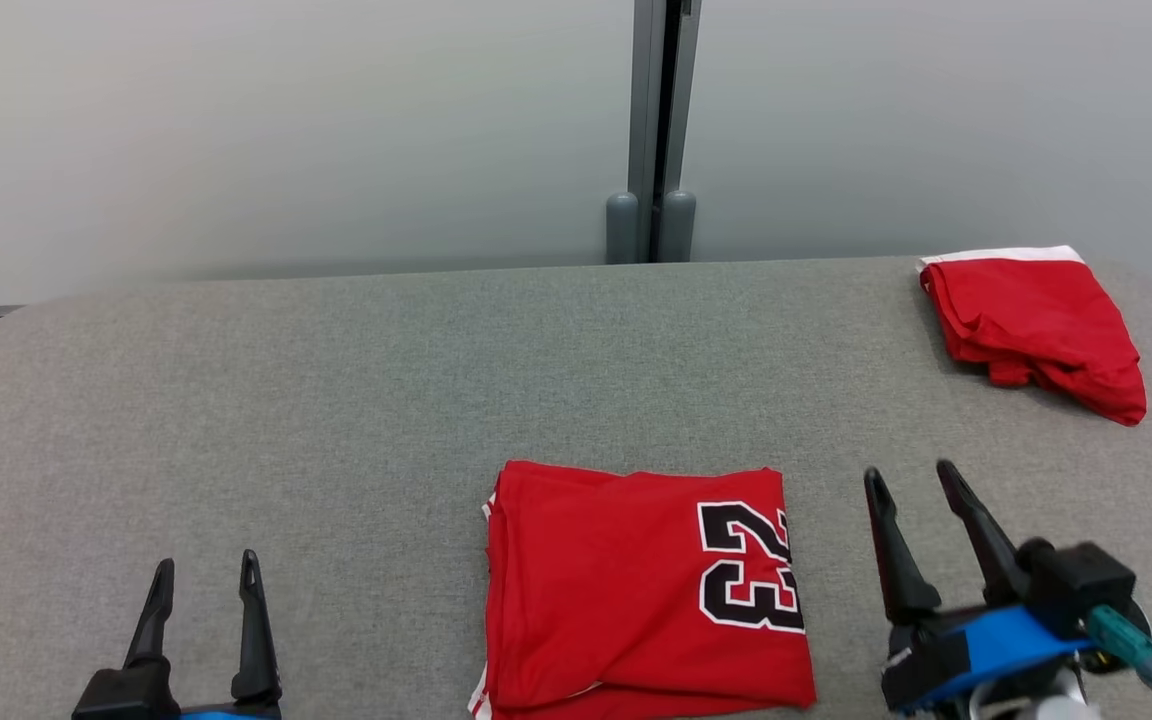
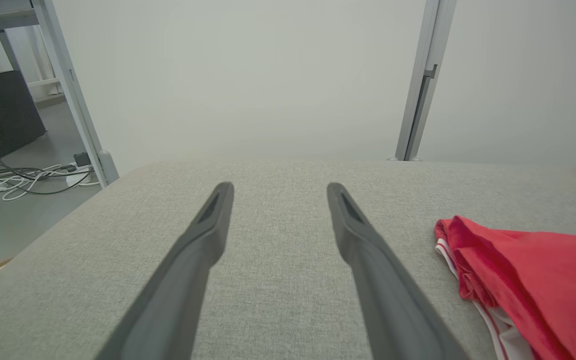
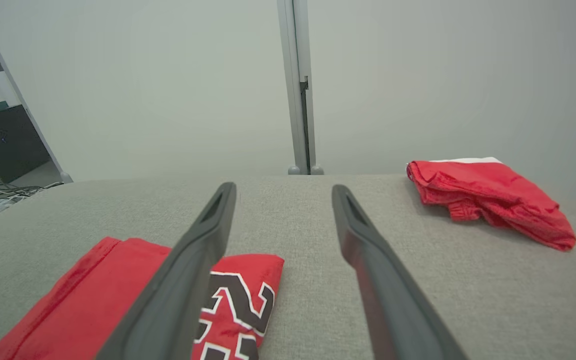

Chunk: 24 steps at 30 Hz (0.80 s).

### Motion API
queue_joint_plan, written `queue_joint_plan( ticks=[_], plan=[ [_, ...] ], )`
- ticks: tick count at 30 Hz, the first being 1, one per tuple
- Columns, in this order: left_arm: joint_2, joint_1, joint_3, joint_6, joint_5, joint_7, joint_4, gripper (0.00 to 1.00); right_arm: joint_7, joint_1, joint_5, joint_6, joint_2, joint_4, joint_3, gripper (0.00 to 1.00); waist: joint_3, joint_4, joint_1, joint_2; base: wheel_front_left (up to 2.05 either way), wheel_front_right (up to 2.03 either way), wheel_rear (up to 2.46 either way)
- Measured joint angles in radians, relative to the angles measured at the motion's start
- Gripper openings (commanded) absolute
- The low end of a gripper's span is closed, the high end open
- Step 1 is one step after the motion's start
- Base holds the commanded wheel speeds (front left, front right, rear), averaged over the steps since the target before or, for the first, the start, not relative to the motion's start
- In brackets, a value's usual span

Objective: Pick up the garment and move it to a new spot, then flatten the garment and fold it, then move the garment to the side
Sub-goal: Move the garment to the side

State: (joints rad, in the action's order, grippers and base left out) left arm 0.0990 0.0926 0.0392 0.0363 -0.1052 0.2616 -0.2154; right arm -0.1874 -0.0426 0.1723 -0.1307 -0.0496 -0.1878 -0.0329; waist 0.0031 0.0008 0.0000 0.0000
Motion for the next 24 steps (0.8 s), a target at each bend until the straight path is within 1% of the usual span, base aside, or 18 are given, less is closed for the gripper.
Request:
queue_joint_plan(
  ticks=[5, 9, 12, 17, 24],
  plan=[
    [-0.002, -0.021, -0.009, 0.004, 0.002, 0.0, 0.0, 1.0, 0.021, -0.083, 0.005, 0.0, 0.0, -0.03, -0.041, 1.0, 0.018, 0.011, 0.0, 0.0, 0.0, 0.0, 0.0],
    [0.001, -0.044, -0.009, 0.014, 0.001, 0.0, -0.007, 1.0, 0.063, -0.123, 0.002, 0.0, 0.0, -0.11, -0.059, 1.0, 0.037, 0.025, 0.0001, 0.0, 0.0, 0.0, 0.0],
    [-0.002, -0.055, -0.012, 0.017, 0.002, 0.0, -0.009, 1.0, 0.072, -0.144, 0.003, 0.0, 0.0, -0.173, -0.067, 1.0, 0.054, 0.037, 0.0, -0.0001, 0.0, 0.0, 0.0],
    [-0.008, -0.069, -0.019, 0.017, 0.003, 0.0, -0.009, 1.0, 0.067, -0.162, 0.003, 0.0, 0.0, -0.285, -0.085, 1.0, 0.082, 0.06, 0.0001, 0.0, 0.0, 0.0, 0.0],
    [-0.012, -0.088, -0.019, 0.023, 0.008, 0.0, -0.01, 1.0, 0.035, -0.19, 0.005, 0.0, 0.001, -0.407, -0.08, 1.0, 0.117, 0.084, 0.0001, 0.0, 0.0, 0.0, 0.0]
  ],
)
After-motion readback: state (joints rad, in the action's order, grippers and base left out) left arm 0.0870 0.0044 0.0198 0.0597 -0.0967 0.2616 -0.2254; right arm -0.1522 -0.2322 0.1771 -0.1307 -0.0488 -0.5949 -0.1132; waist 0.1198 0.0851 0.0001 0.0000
